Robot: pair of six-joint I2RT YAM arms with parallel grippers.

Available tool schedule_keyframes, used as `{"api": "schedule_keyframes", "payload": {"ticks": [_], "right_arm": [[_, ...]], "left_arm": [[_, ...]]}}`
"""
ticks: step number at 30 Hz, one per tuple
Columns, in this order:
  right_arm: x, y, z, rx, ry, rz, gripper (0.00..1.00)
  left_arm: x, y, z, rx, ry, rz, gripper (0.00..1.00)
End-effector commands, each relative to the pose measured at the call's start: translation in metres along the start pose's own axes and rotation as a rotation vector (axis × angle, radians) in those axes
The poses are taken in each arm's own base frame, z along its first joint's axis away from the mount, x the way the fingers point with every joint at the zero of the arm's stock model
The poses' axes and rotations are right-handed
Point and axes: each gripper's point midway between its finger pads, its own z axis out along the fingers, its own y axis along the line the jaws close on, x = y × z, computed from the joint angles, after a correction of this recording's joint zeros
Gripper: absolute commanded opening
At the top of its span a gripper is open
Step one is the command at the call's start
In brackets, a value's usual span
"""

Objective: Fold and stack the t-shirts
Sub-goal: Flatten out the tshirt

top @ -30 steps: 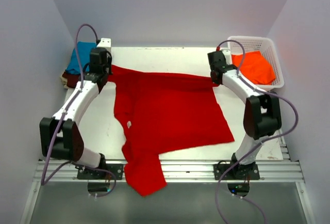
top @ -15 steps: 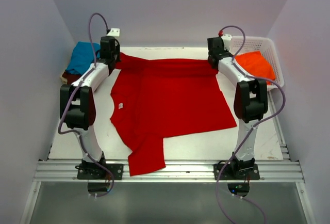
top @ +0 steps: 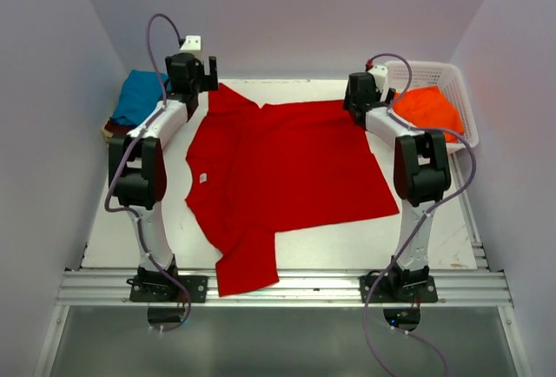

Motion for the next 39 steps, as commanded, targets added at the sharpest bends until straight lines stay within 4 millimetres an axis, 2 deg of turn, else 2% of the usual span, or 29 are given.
{"api": "schedule_keyframes", "payload": {"ticks": [1,2,3,4,5,6,7,8,9,10,11,12,13,17,20,21,24,31,35,38,39], "right_arm": [[-0.086,0.002,-0.062,-0.12,-0.228,0.119,0.99],[-0.086,0.005,-0.074,-0.137,-0.237,0.112,0.99],[-0.073,0.004,-0.077,-0.145,-0.22,0.092,0.99],[-0.08,-0.001,-0.091,-0.164,-0.229,0.106,0.99],[-0.076,-0.002,-0.096,-0.168,-0.216,0.111,0.99],[-0.063,-0.006,-0.098,-0.168,-0.182,0.094,0.99],[-0.061,-0.004,-0.104,-0.201,-0.165,0.09,0.99],[-0.053,-0.004,-0.106,-0.214,-0.132,0.076,0.9],[-0.038,-0.002,-0.108,-0.239,-0.08,0.05,0.76],[-0.031,0.002,-0.109,-0.265,-0.057,0.039,0.49],[-0.022,0.004,-0.108,-0.271,-0.02,0.054,0.0],[-0.015,0.004,-0.108,-0.267,0.013,0.057,0.0],[0.0,0.004,-0.108,-0.268,0.063,0.041,0.0],[0.038,0.018,-0.099,-0.322,0.168,0.03,0.0],[0.062,0.023,-0.092,-0.326,0.238,0.009,0.0],[0.076,0.027,-0.087,-0.329,0.283,-0.006,0.0],[0.093,0.031,-0.078,-0.326,0.33,-0.026,0.0],[0.113,0.039,-0.065,-0.324,0.391,-0.05,0.0],[0.114,0.035,-0.063,-0.302,0.385,-0.062,0.0],[0.117,0.031,-0.061,-0.277,0.394,-0.078,0.0],[0.117,0.028,-0.06,-0.259,0.395,-0.085,0.0]], "left_arm": [[-0.057,0.002,-0.039,-0.001,-0.143,-0.055,1.0],[-0.044,0.002,-0.043,-0.008,-0.111,-0.061,1.0],[-0.04,0.001,-0.054,-0.012,-0.09,-0.064,1.0],[-0.031,0.0,-0.059,-0.018,-0.064,-0.086,1.0],[-0.002,-0.004,-0.065,-0.01,0.01,-0.081,1.0],[0.0,-0.003,-0.076,-0.014,0.016,-0.093,1.0],[0.011,-0.004,-0.081,-0.019,0.039,-0.124,0.99],[0.044,-0.01,-0.088,0.008,0.104,-0.117,0.94],[0.046,-0.011,-0.096,0.02,0.102,-0.131,0.89],[0.057,-0.012,-0.099,0.023,0.122,-0.155,0.69],[0.067,-0.015,-0.102,0.039,0.147,-0.163,0.5],[0.081,-0.016,-0.104,0.043,0.177,-0.169,0.29],[0.087,-0.018,-0.104,0.039,0.193,-0.191,0.0],[0.122,-0.023,-0.096,0.037,0.292,-0.205,0.0],[0.137,-0.027,-0.092,0.043,0.328,-0.223,0.0],[0.145,-0.028,-0.089,0.04,0.346,-0.226,0.0],[0.164,-0.032,-0.086,0.039,0.383,-0.235,0.0],[0.203,-0.035,-0.08,0.03,0.446,-0.247,0.0],[0.212,-0.031,-0.076,0.007,0.457,-0.237,0.0],[0.212,-0.029,-0.068,-0.011,0.465,-0.226,0.0],[0.22,-0.029,-0.064,-0.02,0.485,-0.22,0.0]]}}
